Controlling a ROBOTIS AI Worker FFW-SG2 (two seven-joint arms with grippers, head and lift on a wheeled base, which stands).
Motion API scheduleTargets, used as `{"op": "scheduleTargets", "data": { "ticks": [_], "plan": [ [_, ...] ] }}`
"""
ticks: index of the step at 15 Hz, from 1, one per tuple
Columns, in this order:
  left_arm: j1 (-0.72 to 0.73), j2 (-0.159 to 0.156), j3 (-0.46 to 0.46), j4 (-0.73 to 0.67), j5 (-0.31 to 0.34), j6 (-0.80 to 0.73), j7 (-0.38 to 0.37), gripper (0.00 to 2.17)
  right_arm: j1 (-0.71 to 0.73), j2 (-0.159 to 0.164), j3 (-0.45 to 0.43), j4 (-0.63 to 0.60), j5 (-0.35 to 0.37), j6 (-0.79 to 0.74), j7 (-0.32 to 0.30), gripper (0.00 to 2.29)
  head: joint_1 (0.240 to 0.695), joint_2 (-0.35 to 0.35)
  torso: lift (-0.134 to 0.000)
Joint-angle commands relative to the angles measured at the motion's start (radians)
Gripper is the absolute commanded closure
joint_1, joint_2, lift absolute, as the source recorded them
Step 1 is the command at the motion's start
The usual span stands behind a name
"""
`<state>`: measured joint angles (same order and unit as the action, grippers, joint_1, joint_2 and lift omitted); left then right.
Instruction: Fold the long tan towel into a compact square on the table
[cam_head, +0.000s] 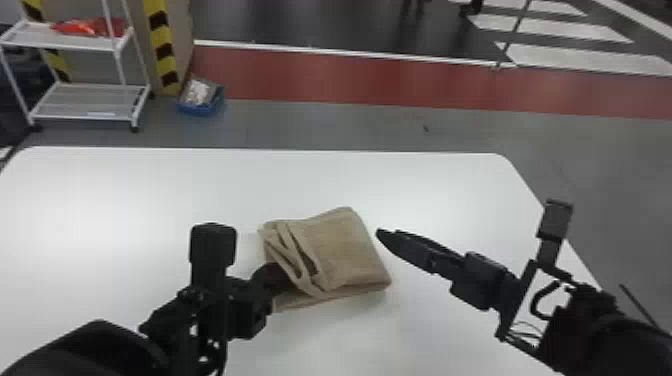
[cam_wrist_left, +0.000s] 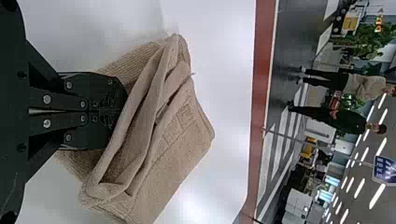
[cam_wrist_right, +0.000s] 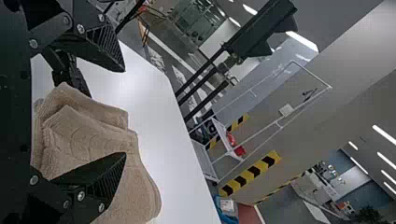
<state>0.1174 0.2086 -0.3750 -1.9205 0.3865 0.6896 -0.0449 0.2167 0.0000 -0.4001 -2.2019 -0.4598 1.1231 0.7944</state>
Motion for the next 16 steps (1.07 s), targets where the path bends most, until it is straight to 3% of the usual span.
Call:
{"op": "scheduleTargets", "data": {
  "ticks": [1, 2, 4, 6, 8, 11, 13, 16],
  "plan": [
    [0.008, 0.003, 0.005, -0.011, 0.000, 0.000, -0.001, 1.89, 0.041, -0.015, -0.043, -0.013, 0.012, 0.033, 0.026, 1.95, 0.695, -0.195, -0.125],
    [0.011, 0.003, 0.007, -0.017, -0.001, 0.000, 0.002, 1.89, 0.059, -0.035, -0.046, -0.010, 0.026, 0.033, 0.043, 2.02, 0.695, -0.206, -0.125],
    [0.022, 0.015, 0.014, -0.044, -0.001, 0.000, 0.002, 1.89, 0.087, -0.037, -0.017, 0.019, 0.138, -0.007, 0.092, 2.10, 0.695, -0.229, -0.125],
    [0.027, 0.022, 0.025, -0.057, -0.001, 0.000, -0.003, 1.89, 0.092, -0.032, 0.023, 0.079, 0.184, -0.065, 0.092, 2.10, 0.695, -0.240, -0.125],
    [0.051, 0.040, 0.051, -0.077, 0.000, 0.000, -0.007, 1.89, 0.085, -0.028, 0.066, 0.130, 0.224, -0.139, 0.074, 2.10, 0.695, -0.231, -0.125],
    [0.091, 0.048, 0.103, -0.112, 0.006, -0.012, -0.010, 1.89, 0.038, -0.017, 0.110, 0.183, 0.280, -0.133, 0.063, 2.10, 0.695, -0.200, -0.125],
    [0.131, 0.052, 0.163, -0.166, 0.014, -0.034, -0.015, 1.89, 0.013, -0.015, 0.150, 0.199, 0.332, -0.124, 0.032, 2.10, 0.695, -0.159, -0.125],
    [0.192, 0.074, 0.237, -0.229, 0.020, -0.077, -0.036, 1.89, -0.066, -0.017, 0.152, 0.248, 0.355, -0.130, -0.023, 2.10, 0.695, -0.107, -0.125]
  ]
}}
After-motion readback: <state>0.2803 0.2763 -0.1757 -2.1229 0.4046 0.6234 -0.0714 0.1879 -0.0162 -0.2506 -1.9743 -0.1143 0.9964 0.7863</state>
